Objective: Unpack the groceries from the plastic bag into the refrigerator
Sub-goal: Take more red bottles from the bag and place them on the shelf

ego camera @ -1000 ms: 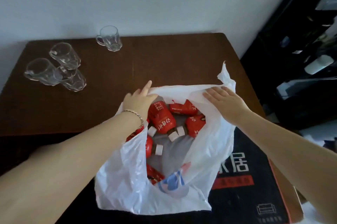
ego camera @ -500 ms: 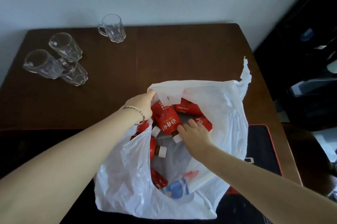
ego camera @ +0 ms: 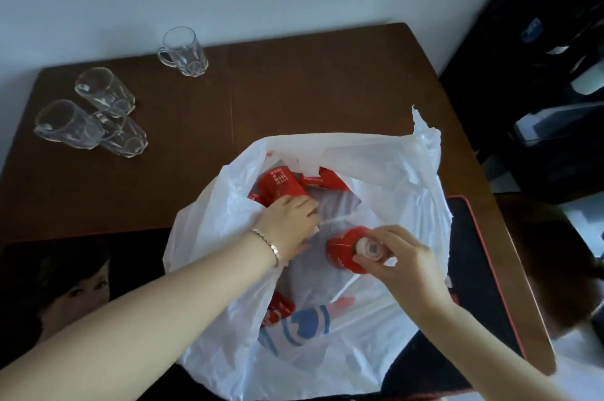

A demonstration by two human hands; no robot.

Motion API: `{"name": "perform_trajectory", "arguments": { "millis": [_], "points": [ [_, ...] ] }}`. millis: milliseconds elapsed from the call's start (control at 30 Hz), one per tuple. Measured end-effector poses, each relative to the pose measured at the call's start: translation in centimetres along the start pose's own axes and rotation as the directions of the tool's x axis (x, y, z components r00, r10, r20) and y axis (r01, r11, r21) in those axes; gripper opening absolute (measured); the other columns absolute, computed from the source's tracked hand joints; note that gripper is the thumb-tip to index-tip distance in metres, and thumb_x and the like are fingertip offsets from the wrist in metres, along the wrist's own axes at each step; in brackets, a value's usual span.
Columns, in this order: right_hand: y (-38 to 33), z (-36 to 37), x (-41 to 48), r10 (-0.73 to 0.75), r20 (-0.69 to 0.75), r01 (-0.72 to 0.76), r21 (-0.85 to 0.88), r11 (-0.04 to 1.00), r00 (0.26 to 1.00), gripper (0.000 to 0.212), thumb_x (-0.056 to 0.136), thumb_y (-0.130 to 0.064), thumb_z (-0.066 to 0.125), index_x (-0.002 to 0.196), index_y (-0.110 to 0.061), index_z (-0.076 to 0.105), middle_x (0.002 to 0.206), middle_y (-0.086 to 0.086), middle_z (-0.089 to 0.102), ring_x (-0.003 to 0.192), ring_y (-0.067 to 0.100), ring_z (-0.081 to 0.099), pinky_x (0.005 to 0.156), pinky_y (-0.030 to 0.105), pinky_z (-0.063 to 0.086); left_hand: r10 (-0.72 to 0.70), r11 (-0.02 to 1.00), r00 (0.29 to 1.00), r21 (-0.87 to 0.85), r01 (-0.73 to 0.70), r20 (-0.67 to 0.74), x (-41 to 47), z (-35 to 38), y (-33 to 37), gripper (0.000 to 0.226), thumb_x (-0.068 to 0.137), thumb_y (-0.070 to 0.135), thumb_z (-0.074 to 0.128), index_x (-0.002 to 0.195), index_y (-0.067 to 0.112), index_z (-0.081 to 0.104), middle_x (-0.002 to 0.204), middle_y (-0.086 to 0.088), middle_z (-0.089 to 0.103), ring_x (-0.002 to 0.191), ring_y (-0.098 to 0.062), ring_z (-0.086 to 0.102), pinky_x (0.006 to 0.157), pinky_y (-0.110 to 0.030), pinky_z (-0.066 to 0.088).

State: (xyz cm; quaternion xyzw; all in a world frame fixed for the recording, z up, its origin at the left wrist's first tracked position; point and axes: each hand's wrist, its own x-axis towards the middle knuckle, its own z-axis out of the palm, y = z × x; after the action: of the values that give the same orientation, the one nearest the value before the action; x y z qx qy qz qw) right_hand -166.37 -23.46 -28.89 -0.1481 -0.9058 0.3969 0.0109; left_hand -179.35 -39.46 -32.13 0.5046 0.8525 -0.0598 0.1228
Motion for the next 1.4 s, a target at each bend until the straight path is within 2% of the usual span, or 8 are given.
{"name": "perform_trajectory", "arguments": {
  "millis": [100,300,400,500,700,933,1133,1400],
  "points": [
    [-0.7,0.9,0.2,-0.001,-0.025,-0.001,-0.1,0.995,1.0,0.031,0.073,-0.015,0.077,0.103,-0.011,0.07,0.098,-0.004,0.062,0.099,0.019,0.053,0.075,0.025,0.044,-0.138,0.986,0.955,0.128,0.107,0.262,1.5,-0.1,-0.8,0.043,0.095,0.027,0.044,0.137,0.028,0.038,0.154,0.0,0.02,0.144,-0.023,0.012,0.113,-0.049,0.014],
    [-1.9,1.7,1.4,0.078,0.111,-0.051,-0.226,0.973,0.991,0.03,0.085,-0.026,0.06,0.113,-0.017,0.061,0.118,-0.002,0.051,0.099,0.021,0.056,0.075,0.029,0.046,-0.117,0.986,0.989,0.127,0.105,0.092,1.7,0.8,-1.9,0.042,0.089,0.025,0.054,0.13,0.022,0.047,0.138,-0.003,0.046,0.131,-0.026,0.037,0.105,-0.056,0.03],
    [-1.4,1.2,1.0,0.18,0.115,-0.159,-0.173,0.972,0.977,0.027,0.083,-0.025,0.062,0.105,-0.01,0.063,0.111,0.002,0.051,0.088,0.026,0.059,0.074,0.036,0.05,-0.199,0.963,0.97,-0.212,0.167,-0.141,1.0,0.9,-1.7,0.05,0.072,0.03,0.072,0.119,0.019,0.061,0.121,-0.005,0.063,0.115,-0.028,0.057,0.096,-0.049,0.046],
    [-0.8,0.3,0.3,0.222,0.167,-0.2,-0.135,0.97,0.961,0.026,0.083,-0.023,0.062,0.106,-0.012,0.065,0.11,0.004,0.051,0.087,0.027,0.06,0.077,0.039,0.051,-0.435,0.684,0.895,-0.681,0.261,-0.094,0.1,-0.4,0.9,0.064,0.064,0.034,0.079,0.123,0.022,0.056,0.117,0.009,0.061,0.111,-0.01,0.056,0.097,-0.023,0.041],
    [-0.6,1.2,-0.2,0.052,0.145,-0.009,-0.284,0.959,0.988,0.056,0.09,-0.029,0.048,0.142,-0.02,0.028,0.129,0.004,0.047,0.118,0.02,0.047,0.094,0.029,0.042,-0.46,0.454,0.867,-0.789,0.413,0.189,-1.1,0.1,5.4,0.072,0.061,0.028,0.083,0.124,0.026,0.047,0.119,0.011,0.058,0.109,-0.005,0.054,0.088,-0.011,0.033],
    [-0.1,4.5,-0.2,-0.319,-0.005,0.276,-0.486,0.829,0.948,0.051,0.076,-0.056,0.048,0.116,-0.025,0.052,0.073,0.002,0.065,0.06,0.023,0.064,0.045,0.031,0.047,-0.273,0.274,0.882,-0.848,0.453,0.383,-1.8,-0.7,4.3,0.074,0.08,0.002,0.065,0.143,0.016,0.029,0.132,0.003,0.048,0.13,-0.014,0.043,0.097,-0.01,0.031],
    [-0.7,4.2,1.0,-0.336,-0.012,0.278,-0.533,0.799,0.942,0.043,0.076,-0.054,0.043,0.094,-0.025,0.07,0.058,-0.003,0.064,0.047,0.02,0.061,0.039,0.021,0.041,-0.377,0.837,0.901,-0.337,0.431,0.215,-5.2,-0.1,2.0,0.054,0.088,0.021,0.056,0.139,0.023,0.038,0.143,0.002,0.041,0.128,-0.021,0.041,0.101,-0.032,0.036],
    [-0.3,4.3,0.7,-0.325,-0.139,0.215,-0.505,0.836,0.935,0.036,0.076,-0.043,0.046,0.082,-0.018,0.071,0.055,-0.003,0.063,0.041,0.021,0.056,0.039,0.017,0.036,-0.391,0.92,0.876,0.11,0.376,0.281,-6.0,0.9,0.7,0.053,0.089,0.037,0.054,0.137,0.023,0.038,0.141,-0.008,0.027,0.127,-0.032,0.027,0.106,-0.041,0.029]
  ]
}}
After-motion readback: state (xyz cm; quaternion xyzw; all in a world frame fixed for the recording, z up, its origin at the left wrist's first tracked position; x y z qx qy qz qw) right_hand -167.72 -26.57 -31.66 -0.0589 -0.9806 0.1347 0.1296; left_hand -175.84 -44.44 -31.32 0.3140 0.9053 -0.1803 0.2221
